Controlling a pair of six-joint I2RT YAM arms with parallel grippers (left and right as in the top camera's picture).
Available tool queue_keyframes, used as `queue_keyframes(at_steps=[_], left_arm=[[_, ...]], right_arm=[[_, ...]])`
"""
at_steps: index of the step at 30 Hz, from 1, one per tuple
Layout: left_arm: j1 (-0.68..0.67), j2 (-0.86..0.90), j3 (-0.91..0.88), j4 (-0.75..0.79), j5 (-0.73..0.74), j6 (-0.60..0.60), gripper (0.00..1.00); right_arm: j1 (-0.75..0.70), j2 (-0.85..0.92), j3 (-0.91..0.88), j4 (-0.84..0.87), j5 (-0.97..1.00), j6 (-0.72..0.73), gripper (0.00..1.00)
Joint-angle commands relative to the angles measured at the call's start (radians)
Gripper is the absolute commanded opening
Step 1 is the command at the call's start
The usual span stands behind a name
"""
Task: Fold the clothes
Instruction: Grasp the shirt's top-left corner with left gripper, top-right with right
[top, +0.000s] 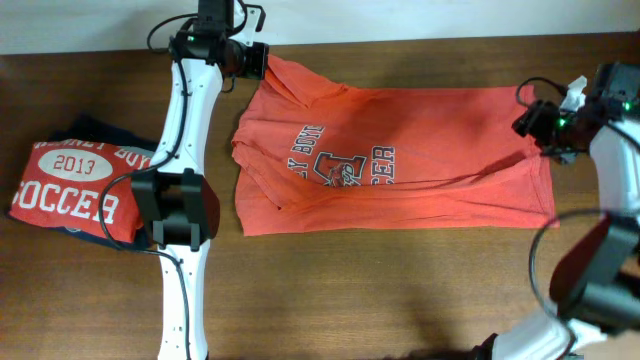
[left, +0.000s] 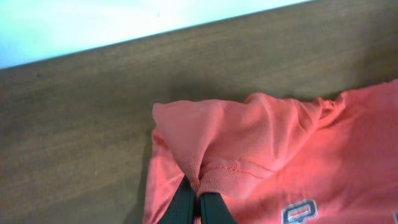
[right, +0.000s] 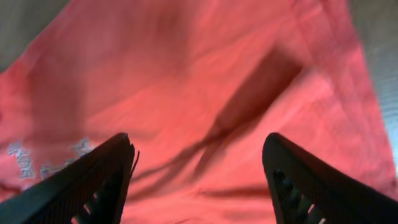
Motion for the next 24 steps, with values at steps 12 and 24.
queue_keyframes(at_steps=[12, 24], left_arm=[[-0.014, 0.006, 0.101, -0.137, -0.003, 0.019, 0.00], [-0.044, 0.006, 0.103, -0.141, -0.003, 0.019, 0.00]], right_arm=[[-0.060, 0.432, 0.485, 0.101, 0.019, -0.043, 0.70], [0.027, 0.584, 0.487, 0.359, 0.095, -0.010, 0.67]])
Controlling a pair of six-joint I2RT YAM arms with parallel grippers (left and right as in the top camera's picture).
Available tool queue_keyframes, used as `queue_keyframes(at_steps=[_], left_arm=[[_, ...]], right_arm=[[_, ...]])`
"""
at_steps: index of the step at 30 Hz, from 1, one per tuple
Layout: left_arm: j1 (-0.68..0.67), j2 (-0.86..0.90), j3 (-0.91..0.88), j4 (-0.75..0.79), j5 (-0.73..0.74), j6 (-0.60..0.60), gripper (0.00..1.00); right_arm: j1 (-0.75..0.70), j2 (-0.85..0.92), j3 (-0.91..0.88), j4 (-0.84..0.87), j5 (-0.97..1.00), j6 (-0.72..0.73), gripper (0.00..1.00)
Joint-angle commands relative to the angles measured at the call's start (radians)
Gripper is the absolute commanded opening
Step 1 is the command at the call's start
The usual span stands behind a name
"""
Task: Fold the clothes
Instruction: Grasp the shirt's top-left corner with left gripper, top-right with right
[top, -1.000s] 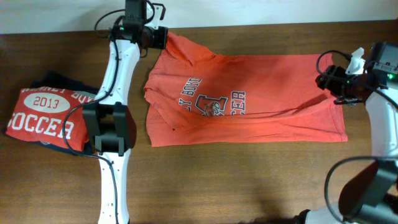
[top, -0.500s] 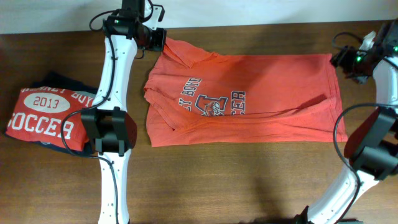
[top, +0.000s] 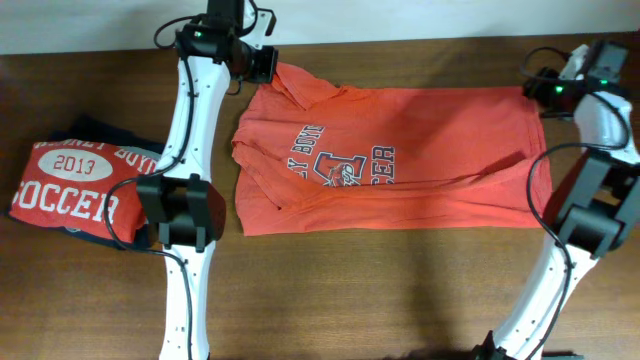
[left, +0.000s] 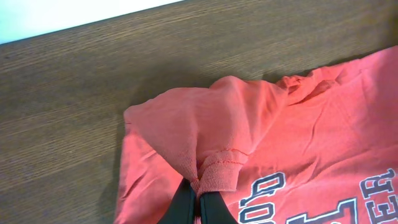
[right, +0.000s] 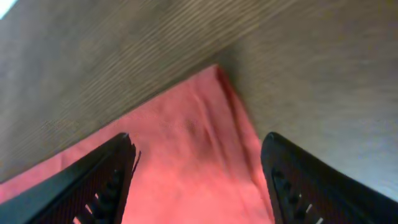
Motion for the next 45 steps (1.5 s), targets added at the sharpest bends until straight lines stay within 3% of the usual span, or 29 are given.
queue_keyframes(at_steps=[1, 20, 29, 32, 37, 45], left_arm=[[-0.004, 0.006, 0.028, -0.006, -0.003, 0.019, 0.00], [-0.005, 0.006, 0.028, -0.052, -0.004, 0.019, 0.00], [-0.005, 0.006, 0.028, -0.056, -0.004, 0.019, 0.00], [-0.004, 0.006, 0.028, -0.067, -0.008, 0.019, 0.00], [-0.002, 0.006, 0.076, -0.161, -0.140, 0.029, 0.00], [-0.003, 0.005, 0.264, -0.352, -0.161, 0.071, 0.00]], right_arm=[[0.039, 0.032, 0.021, 0.048, 0.068, 0.013, 0.67], [0.053, 0.114, 0.021, 0.151, 0.166, 0.034, 0.65], [0.049, 0.125, 0.021, 0.097, 0.181, 0.035, 0.24], [0.040, 0.117, 0.025, 0.069, 0.177, 0.034, 0.04], [-0.009, 0.047, 0.058, 0.005, -0.008, 0.031, 0.04], [-0.058, -0.079, 0.089, -0.234, -0.098, 0.003, 0.04]])
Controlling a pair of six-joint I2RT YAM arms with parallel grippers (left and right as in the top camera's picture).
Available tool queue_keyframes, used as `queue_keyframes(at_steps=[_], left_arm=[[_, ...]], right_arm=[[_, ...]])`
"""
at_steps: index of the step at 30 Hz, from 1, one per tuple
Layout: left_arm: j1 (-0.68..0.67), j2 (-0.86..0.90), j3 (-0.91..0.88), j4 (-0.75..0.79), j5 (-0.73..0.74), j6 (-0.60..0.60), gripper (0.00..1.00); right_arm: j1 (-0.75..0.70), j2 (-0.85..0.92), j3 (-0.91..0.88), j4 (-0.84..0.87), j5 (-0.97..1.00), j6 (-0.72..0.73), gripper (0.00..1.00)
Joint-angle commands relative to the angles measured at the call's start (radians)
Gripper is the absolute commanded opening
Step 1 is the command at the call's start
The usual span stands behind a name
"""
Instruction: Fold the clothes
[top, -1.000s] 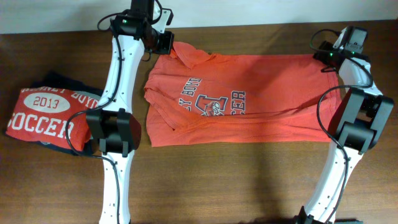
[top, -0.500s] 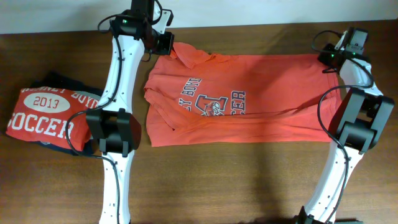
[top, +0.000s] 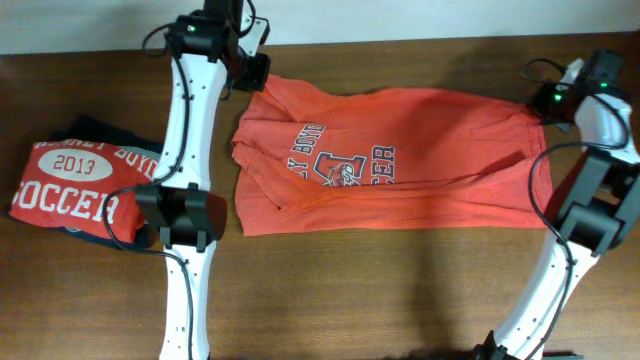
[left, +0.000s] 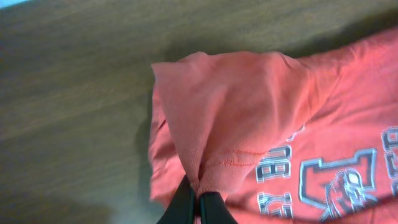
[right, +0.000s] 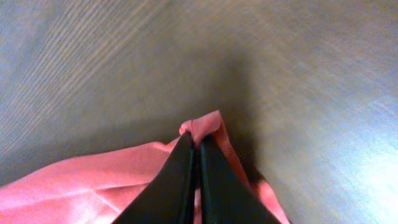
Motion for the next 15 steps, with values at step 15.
queue_keyframes(at_steps=[15], left_arm=[[0.001, -0.037, 0.149, -0.255, 0.110, -0.028, 0.00]], right_arm=[[-0.017, -0.302, 0.034, -0.434, -0.129, -0.158, 0.04]])
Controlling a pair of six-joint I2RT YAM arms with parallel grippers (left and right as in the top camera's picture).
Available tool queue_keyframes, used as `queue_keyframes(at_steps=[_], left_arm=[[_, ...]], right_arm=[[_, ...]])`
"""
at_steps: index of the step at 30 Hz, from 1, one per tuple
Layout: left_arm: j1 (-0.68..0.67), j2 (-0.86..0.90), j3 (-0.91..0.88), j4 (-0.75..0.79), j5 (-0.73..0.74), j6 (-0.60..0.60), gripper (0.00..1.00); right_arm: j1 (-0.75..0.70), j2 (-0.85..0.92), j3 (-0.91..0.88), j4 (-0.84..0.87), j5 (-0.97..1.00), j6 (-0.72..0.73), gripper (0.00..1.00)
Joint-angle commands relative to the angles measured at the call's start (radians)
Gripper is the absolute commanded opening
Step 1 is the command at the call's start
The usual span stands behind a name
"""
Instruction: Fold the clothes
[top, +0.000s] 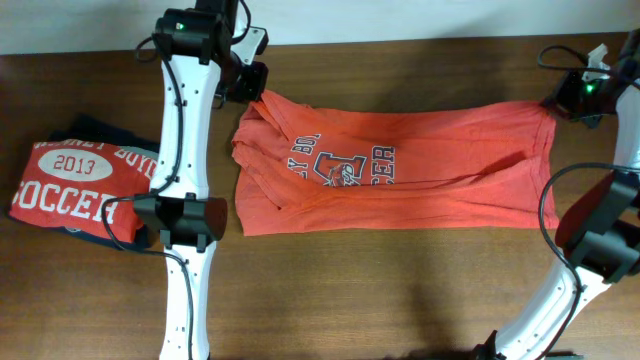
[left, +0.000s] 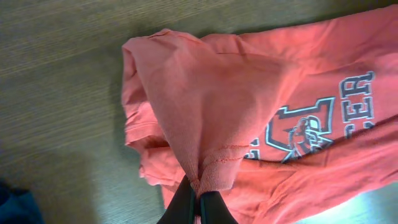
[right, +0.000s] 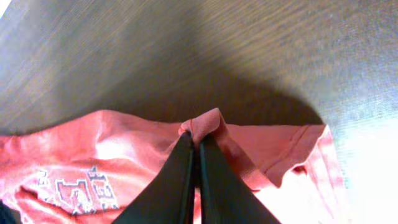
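An orange T-shirt (top: 400, 160) with a printed crest lies spread across the wooden table. My left gripper (top: 256, 90) is shut on the shirt's far left corner (left: 211, 174) and holds that fold lifted. My right gripper (top: 572, 98) is shut on the far right corner (right: 202, 127), which is also raised off the table. The shirt's far edge hangs stretched between the two grippers. Its near edge lies flat on the wood.
A folded pile (top: 75, 190) with a red "SOCCER 2013" shirt on top of a dark one sits at the table's left. The table's far edge (top: 400, 42) meets a white wall behind both grippers. Bare wood (top: 380, 290) lies in front of the shirt.
Both grippers have come a little toward the near side with their corners held. The shirt's far edge now sits lower over the shirt body, and more of the crest shows in both wrist views.
My left gripper held the far left corner from the oldest moment on. My right gripper was open over the shirt's right side, then open above the far right corner, then shut on that corner. Now both corners are lifted and drawn nearer.
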Motion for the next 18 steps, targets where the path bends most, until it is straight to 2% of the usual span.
queue_keyframes(at_steps=[1, 10, 18], left_arm=[[0.000, -0.050, 0.017, -0.002, 0.037, -0.026, 0.00], [-0.078, -0.169, -0.034, -0.002, -0.129, -0.071, 0.00], [-0.115, -0.212, -0.373, -0.002, -0.181, -0.090, 0.00]], right_arm=[[0.003, -0.037, 0.020, -0.033, -0.016, -0.027, 0.04], [0.005, -0.037, 0.020, -0.164, -0.012, -0.049, 0.04], [0.005, -0.037, 0.020, -0.280, 0.060, -0.075, 0.04]])
